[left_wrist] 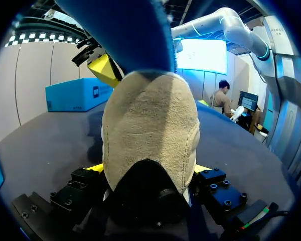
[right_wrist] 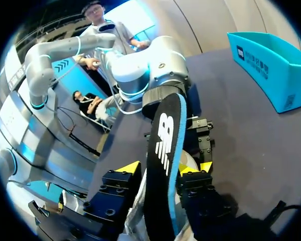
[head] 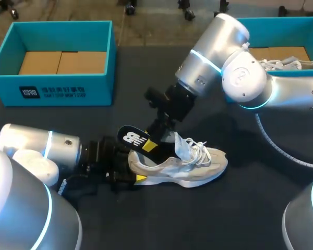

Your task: Take the shoe out of the shoebox, open the shoe tongue, remove and reinsert the insole, then place the shoe into the shoebox

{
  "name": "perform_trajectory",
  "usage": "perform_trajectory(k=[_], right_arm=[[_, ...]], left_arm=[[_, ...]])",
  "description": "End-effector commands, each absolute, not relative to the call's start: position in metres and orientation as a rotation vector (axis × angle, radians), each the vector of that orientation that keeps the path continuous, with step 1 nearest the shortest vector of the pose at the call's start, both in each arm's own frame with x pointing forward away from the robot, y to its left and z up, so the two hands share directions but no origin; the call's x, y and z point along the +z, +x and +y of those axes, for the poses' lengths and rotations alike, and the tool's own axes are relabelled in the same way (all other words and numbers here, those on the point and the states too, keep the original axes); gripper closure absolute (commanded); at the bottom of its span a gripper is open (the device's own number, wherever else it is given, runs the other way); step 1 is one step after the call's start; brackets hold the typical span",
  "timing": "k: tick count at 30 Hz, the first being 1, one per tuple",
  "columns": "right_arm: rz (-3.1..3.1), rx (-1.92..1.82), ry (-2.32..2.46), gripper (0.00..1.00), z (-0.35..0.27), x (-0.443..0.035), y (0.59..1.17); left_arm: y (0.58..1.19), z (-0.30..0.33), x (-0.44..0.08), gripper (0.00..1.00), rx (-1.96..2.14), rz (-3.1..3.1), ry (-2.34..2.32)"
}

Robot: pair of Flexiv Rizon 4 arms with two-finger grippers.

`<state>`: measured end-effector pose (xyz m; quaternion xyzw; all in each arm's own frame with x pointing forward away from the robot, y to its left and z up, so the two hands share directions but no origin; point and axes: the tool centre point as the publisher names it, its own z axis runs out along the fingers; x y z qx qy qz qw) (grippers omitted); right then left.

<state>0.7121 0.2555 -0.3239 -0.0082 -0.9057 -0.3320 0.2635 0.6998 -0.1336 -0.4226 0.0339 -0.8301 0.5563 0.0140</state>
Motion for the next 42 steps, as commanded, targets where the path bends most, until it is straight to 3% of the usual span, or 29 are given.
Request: perform_trajectory(k=[1, 13, 32, 42], right_arm=[[-2.442, -0.882, -0.01, 0.97, 0.262, -0.327, 0.717], [-2.431, -0.933, 0.095, 1.0, 0.279, -0.311, 0.722], [-2.649, -1.266, 0.112, 1.0, 0.311, -0.231, 0.773], [-2.649, -1.266, 0.112, 1.0, 0.311, -0.231, 0.773]], left_arm=[[0.699, -0.133, -0.424, 1.0, 1.731, -2.587, 0.108], [0.699, -0.133, -0.424, 1.0, 1.731, -2.587, 0.108], [0.699, -0.133, -0.424, 1.0, 1.731, -2.587, 0.108], [0.699, -0.133, -0.424, 1.0, 1.731, -2.587, 0.108]])
